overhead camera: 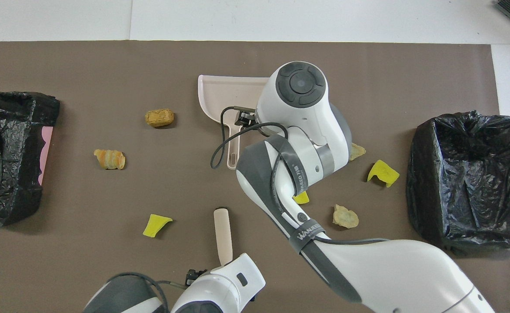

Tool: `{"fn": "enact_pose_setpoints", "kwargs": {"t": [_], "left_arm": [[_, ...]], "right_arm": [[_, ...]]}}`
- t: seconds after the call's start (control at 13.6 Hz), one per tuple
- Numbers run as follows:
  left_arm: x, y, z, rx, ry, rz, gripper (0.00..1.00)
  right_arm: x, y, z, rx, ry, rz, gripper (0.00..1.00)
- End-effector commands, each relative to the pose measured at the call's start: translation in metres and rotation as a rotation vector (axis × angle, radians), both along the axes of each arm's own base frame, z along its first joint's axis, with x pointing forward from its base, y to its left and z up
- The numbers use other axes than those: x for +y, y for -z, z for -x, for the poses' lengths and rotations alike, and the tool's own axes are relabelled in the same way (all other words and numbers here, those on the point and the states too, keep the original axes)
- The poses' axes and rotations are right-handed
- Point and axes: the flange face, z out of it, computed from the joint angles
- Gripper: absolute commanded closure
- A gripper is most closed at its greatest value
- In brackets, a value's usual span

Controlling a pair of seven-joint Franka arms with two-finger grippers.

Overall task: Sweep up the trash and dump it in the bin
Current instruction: 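Grasp the beige dustpan handle with the right gripper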

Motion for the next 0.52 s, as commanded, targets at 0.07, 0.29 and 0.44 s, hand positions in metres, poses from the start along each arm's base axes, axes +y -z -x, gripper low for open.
{"fn": "enact_pose_setpoints", "kwargs": {"t": [0.07, 0.29, 0.44], "left_arm": [[-0.002, 0.043, 0.040, 0.000, 0.000, 0.002, 0.00], [-0.002, 0.060, 0.041, 0.011, -0.018, -0.016, 0.00], [-0.002, 0.068, 0.041, 0.020, -0.018, -0.030, 0.00]], "right_arm": [[0.042, 0.036, 0.005, -0.005, 0.042, -0.015, 0.00], [0.048, 0.047, 0.010, 0.006, 0.033, -0.006, 0.00], [0.052, 0.052, 0.012, -0.001, 0.018, 0.005, 0.00]]}}
